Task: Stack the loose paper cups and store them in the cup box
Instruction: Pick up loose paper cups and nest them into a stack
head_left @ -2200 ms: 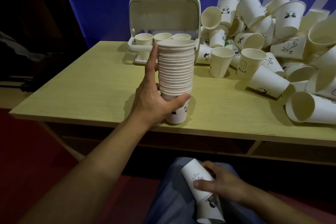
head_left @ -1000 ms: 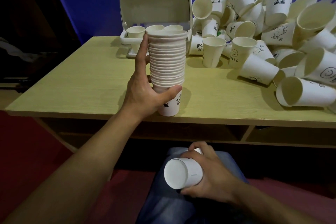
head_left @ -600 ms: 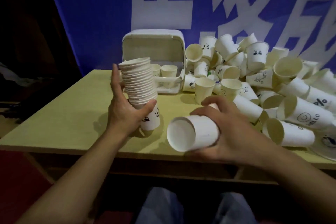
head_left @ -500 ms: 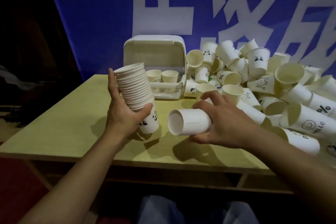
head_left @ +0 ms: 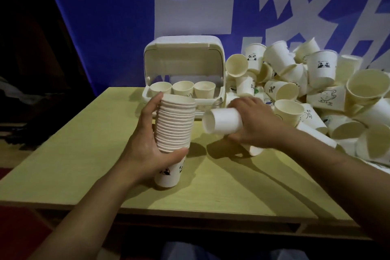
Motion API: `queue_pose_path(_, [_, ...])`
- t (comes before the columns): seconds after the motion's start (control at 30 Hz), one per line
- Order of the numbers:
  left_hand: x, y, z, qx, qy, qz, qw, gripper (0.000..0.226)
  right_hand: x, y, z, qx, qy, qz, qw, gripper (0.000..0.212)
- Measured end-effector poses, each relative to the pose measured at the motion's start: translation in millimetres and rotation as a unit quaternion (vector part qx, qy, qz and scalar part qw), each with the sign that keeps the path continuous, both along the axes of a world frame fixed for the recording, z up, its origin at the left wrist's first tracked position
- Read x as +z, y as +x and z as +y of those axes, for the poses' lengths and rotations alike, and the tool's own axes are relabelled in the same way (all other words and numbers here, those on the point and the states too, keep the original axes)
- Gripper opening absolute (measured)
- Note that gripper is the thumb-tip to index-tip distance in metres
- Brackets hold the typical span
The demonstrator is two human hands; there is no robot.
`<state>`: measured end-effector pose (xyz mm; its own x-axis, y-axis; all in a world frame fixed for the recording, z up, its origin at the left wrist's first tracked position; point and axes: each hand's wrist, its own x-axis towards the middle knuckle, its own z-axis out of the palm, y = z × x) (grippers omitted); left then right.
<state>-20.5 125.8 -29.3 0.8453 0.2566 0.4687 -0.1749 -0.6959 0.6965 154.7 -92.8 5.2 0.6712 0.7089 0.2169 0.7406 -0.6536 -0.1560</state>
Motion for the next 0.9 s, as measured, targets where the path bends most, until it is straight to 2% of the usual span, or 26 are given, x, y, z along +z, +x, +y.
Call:
queue_pose_path(0.07, [6.3, 1.8, -0.8, -0.019, 0.021, 0.029, 0.999, 0.123, 14.4, 0.8, 0.0, -0.012, 0.121, 0.013, 0.993, 0.084])
queue_pose_path(0.13, [11.5, 5.0, -3.7, -0.034, 0.053, 0.062, 0.996, 0.121, 29.2, 1.1, -0.7, -0.028, 0.176, -0.041, 0.983, 0.089])
queue_pose_path(0.23, [16.4, 11.4, -11.4, -0.058, 0.106, 0.095, 0.988, 0.122, 43.9, -5.4, 3.2, -0.009, 0.165, -0.127, 0.978, 0.091])
queue_pose_path(0.33, [16.6, 17.5, -18.8, -0.068, 0.107, 0.104, 0.986, 0.124, 45.7, -14.5, 8.1, 0.057, 0.139, -0.15, 0.977, 0.086])
queue_pose_path(0.53, [12.7, 19.1, -19.8, -0.061, 0.069, 0.098, 0.991, 0.136, 45.0, -8.8, 6.4, 0.156, 0.057, -0.125, 0.978, 0.076])
queue_pose_path(0.6, [12.9, 20.1, -21.4, -0.059, 0.073, 0.105, 0.99, 0.135, 41.2, -15.4, 8.9, 0.196, 0.049, -0.073, 0.977, 0.077])
queue_pose_path(0.7, [10.8, 23.0, -22.7, -0.05, 0.05, 0.09, 0.993, 0.133, 30.1, -29.0, 15.1, 0.249, 0.075, 0.045, 0.965, 0.09])
queue_pose_path(0.77, [7.0, 22.9, -19.6, -0.048, 0.017, 0.079, 0.996, 0.13, 23.0, -28.8, 18.1, 0.212, 0.152, 0.091, 0.961, 0.091])
queue_pose_path(0.83, [3.1, 20.0, -13.9, -0.039, -0.028, 0.063, 0.997, 0.128, 14.0, -24.9, 19.8, 0.131, 0.233, 0.085, 0.96, 0.079])
queue_pose_path(0.9, [1.4, 17.2, -7.3, -0.013, -0.053, 0.044, 0.998, 0.127, 1.9, -23.0, 20.0, 0.069, 0.196, 0.058, 0.976, 0.06])
